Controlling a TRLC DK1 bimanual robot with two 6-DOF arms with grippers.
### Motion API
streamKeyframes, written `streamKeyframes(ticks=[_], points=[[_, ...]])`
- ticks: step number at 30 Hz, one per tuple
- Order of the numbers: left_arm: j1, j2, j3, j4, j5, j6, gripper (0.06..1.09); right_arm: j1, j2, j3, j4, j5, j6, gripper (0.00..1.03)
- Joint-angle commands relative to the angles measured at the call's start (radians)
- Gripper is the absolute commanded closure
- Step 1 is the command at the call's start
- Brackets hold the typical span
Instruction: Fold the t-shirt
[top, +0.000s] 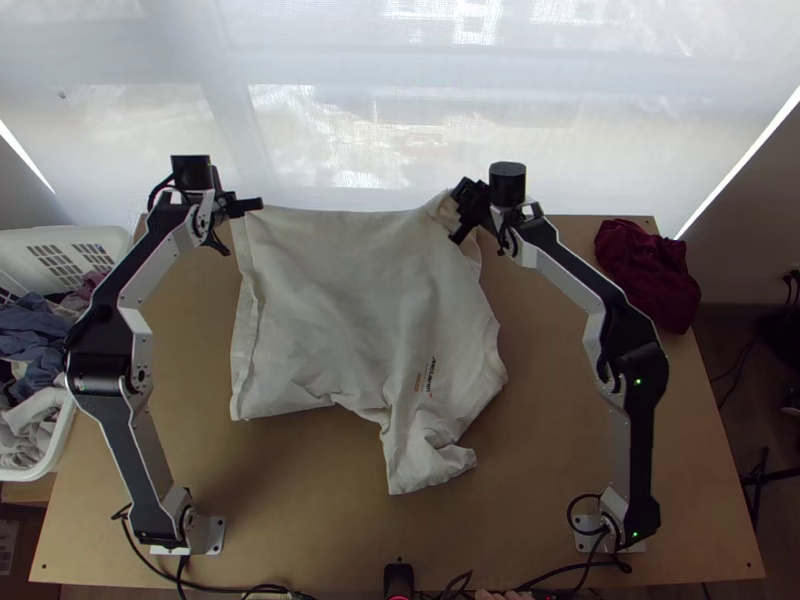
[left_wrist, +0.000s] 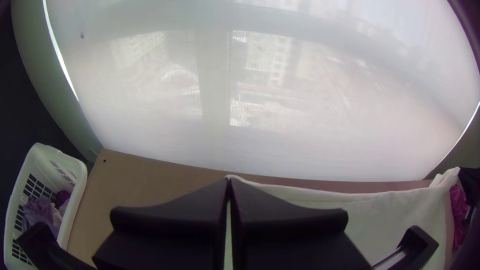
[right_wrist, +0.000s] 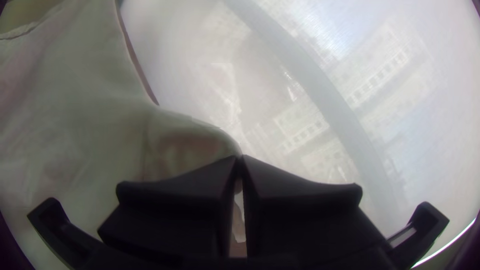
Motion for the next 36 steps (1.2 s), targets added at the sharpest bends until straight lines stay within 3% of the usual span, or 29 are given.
streamKeyframes(ticks=[1,15,36], points=[[-0.006,-0.11,-0.103,0.01,0.011,-0.001,1.05,0.002,-0.092,-0.154,0.017,-0.001,0.004,1.0],[-0.012,-0.317,-0.405,0.089,0.033,0.028,1.05,0.045,-0.338,-0.491,0.137,-0.003,0.028,1.0],[0.001,-0.454,-0.674,0.155,0.031,-0.012,1.05,0.117,-0.611,-0.847,0.14,-0.004,0.074,1.0]])
